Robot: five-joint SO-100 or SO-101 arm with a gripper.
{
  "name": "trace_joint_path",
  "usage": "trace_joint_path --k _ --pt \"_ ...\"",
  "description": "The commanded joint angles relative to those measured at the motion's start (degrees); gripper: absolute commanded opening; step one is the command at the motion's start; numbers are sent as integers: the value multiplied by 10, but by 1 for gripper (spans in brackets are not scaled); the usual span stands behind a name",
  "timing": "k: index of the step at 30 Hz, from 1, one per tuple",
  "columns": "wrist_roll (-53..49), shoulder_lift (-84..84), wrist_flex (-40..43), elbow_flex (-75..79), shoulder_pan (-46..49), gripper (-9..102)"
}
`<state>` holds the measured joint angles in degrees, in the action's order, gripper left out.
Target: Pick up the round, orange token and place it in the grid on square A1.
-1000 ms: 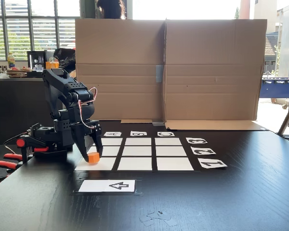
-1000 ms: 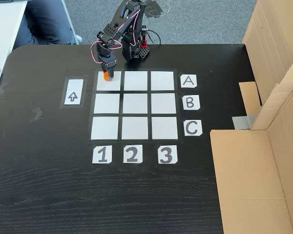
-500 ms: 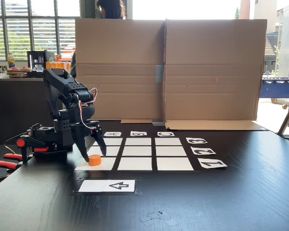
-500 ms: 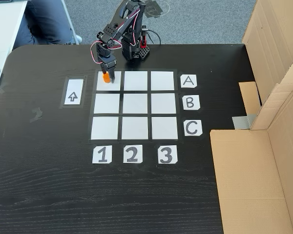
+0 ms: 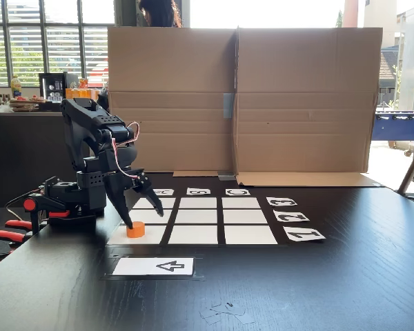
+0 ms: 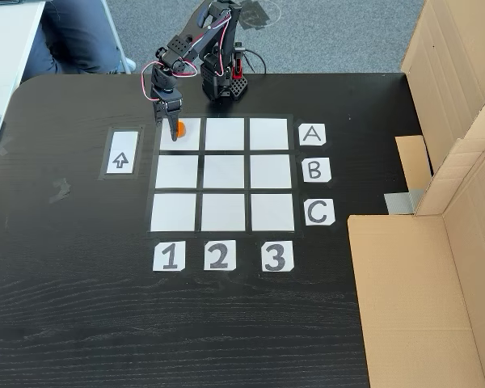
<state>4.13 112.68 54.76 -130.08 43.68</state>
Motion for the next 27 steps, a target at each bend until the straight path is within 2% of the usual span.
trace_joint_path --k 1,8,15,17,27 --pt "-1 25 -25 47 20 35" --pt "2 73 -17 109 77 35" --pt "-1 175 157 162 133 34" --pt "-1 214 185 157 153 34" --pt "-1 446 196 13 279 29"
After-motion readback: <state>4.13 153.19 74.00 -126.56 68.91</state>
